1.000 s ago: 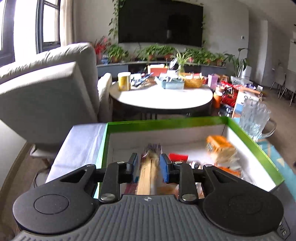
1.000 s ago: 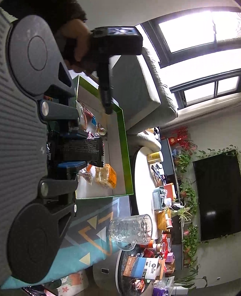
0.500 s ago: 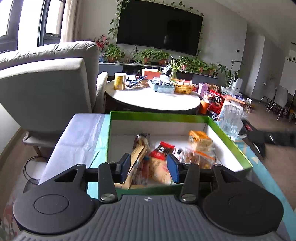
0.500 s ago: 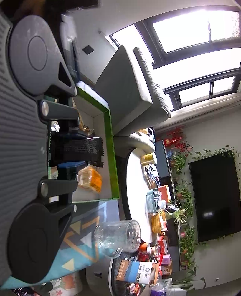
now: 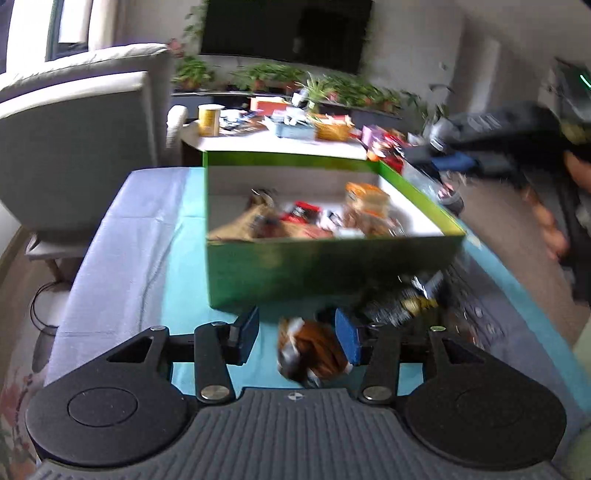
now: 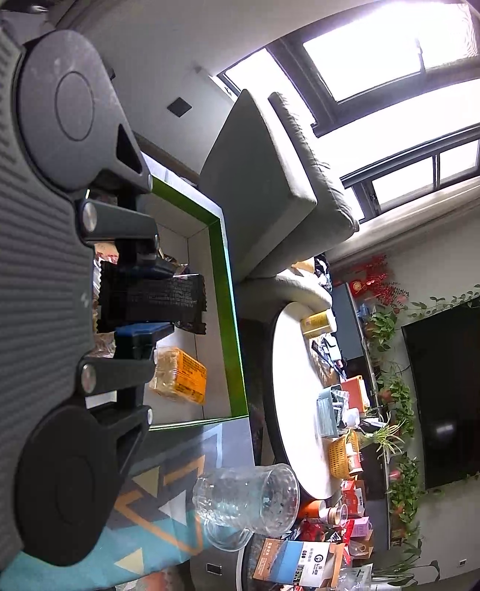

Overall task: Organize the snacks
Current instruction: 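Open the left tool to drop the stick packet while the right tool releases the black bar, then grasp the brown foil bag with the left tool while the right tool grasps a clear bag of brown snack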

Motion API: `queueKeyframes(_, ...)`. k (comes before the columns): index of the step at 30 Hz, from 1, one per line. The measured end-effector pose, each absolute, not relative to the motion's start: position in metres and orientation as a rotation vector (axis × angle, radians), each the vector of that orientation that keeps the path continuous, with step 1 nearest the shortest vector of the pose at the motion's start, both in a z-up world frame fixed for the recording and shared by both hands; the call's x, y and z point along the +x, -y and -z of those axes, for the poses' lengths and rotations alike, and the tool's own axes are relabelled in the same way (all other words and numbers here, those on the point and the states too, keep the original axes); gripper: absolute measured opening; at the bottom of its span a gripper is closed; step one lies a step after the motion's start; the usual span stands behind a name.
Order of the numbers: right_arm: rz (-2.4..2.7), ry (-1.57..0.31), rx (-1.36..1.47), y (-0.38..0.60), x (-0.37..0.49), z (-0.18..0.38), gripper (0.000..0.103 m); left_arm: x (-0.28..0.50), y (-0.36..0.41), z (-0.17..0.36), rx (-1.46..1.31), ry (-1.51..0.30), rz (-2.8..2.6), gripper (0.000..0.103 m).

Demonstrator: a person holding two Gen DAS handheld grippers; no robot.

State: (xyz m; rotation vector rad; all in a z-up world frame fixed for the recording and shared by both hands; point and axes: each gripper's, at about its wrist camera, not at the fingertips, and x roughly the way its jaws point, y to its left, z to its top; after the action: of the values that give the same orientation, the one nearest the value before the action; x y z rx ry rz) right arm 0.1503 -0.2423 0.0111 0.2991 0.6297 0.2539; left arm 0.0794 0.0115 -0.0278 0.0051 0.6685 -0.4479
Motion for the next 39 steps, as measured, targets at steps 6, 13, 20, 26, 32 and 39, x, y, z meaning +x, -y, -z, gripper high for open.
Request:
queueKeyframes(6,-0.224,-0.64,0.298,0.235,0.173,-0.003,0.022,0.069,-0.005,0.034,0.031,-0.699,0.452,0.045)
queueKeyframes(13,-0.166,-0.614,0.292,0.232,0.182,0.012,0.023,0.071,-0.003,0.039,0.063,-0.718,0.461,0.052)
queueKeyframes(20,-0.172,-0.59,0.337,0.248,0.158,0.005,0.023,0.072,0.008,0.042,0.157,-0.69,0.505,0.055)
queueKeyframes(26,-0.231,-0.63,0.371,0.265,0.122,0.007,0.024,0.078,0.008,0.041,0.161,-0.674,0.487,0.068)
queueKeyframes(32,-0.262,-0.668,0.329,0.273,0.069,0.026,0.024,0.09,0.011,0.05,0.171,-0.738,0.499,0.071)
queueKeyframes(39,-0.272,-0.785,0.22,0.246,0.039,0.058,0.024,0.101,0.02,0.064,0.171,-0.774,0.482,0.072)
